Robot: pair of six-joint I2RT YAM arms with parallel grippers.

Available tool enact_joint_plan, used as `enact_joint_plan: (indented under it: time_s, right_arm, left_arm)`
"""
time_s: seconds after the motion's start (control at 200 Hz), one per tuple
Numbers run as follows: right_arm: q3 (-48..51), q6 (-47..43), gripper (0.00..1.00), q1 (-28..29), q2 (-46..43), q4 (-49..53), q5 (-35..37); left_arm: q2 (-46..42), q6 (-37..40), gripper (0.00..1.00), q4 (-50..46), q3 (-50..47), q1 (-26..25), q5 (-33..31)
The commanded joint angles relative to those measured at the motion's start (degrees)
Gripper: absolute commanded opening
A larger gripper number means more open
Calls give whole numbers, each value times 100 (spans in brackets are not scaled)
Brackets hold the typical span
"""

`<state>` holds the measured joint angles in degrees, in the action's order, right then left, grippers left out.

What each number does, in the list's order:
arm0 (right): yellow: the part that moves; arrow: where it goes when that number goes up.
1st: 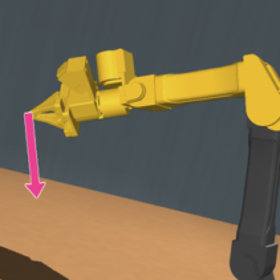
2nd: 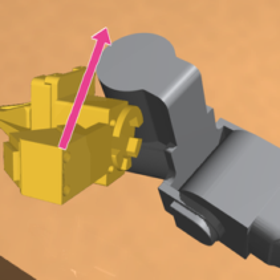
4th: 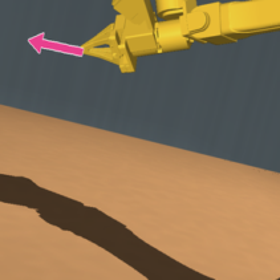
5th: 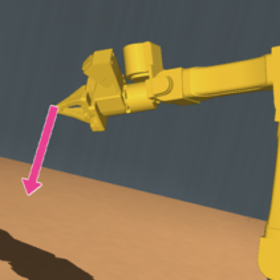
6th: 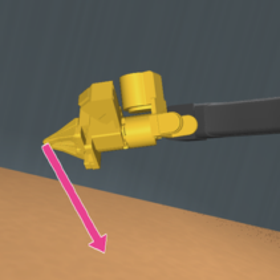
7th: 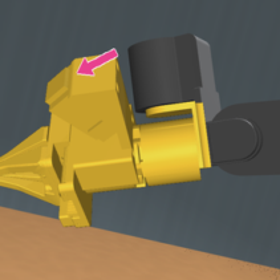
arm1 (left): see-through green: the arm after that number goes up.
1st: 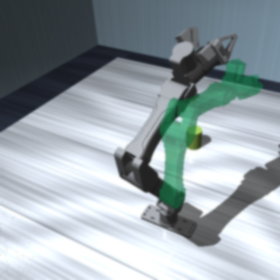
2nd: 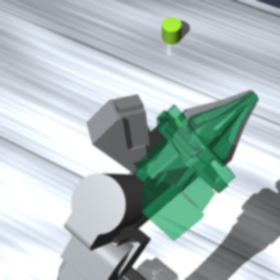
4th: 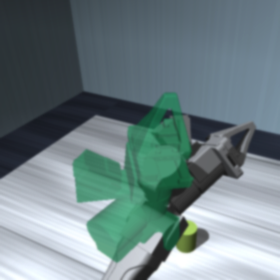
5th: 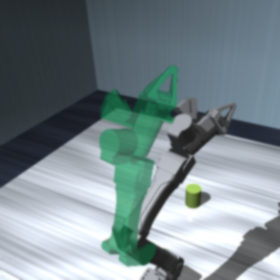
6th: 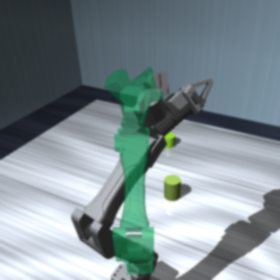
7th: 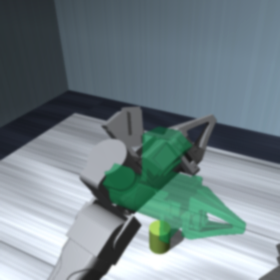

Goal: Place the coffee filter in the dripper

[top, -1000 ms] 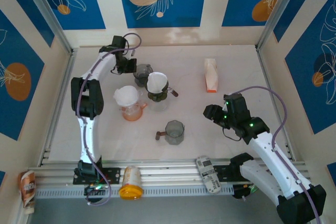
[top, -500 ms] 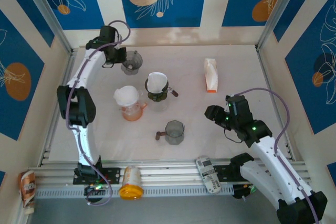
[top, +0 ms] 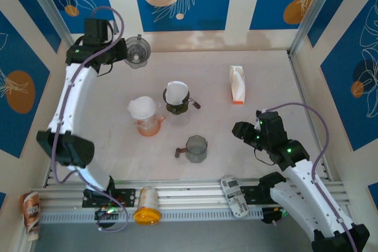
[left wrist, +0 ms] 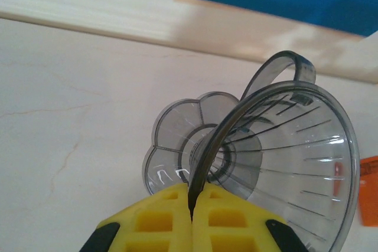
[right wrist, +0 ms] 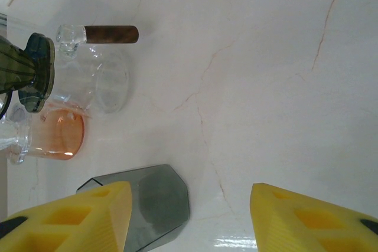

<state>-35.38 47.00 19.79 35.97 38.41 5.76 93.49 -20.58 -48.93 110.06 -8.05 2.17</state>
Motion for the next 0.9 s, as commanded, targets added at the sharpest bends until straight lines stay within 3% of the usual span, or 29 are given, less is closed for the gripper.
enact_joint_plan:
  time_s: [0.0,0.15,0.315,0.465,0.64,0.76,0.895]
  right_arm:
    - [113,-7,56,-24,-140,157,-49]
    - [118,-11,56,-20,-181,180,-73]
    - [188,19,56,-15,-213,151,-143]
    - [289,37,56,-8,-221,131,-145]
    - [366,20,56,0,-246,116,-130]
    - [392,10,56,-2,-241,123,-111]
    - [393,-15,56,-2,-253,148,-93]
  left_arm:
    - [-758,-449,0,109,-349,-78,484]
    - [-1540,-574,0,59,-889,-577,579]
    - [-2068,-699,0,-56,-1442,-1655,365]
    - [-2219,-920,0,-22,-2053,-2733,126]
    - [-1922,-1225,0,157,-2675,-3588,298]
    - [-1628,-1332,0,306,-2876,-3967,380]
    - [-1454,-1652,0,798,-3451,-4046,838]
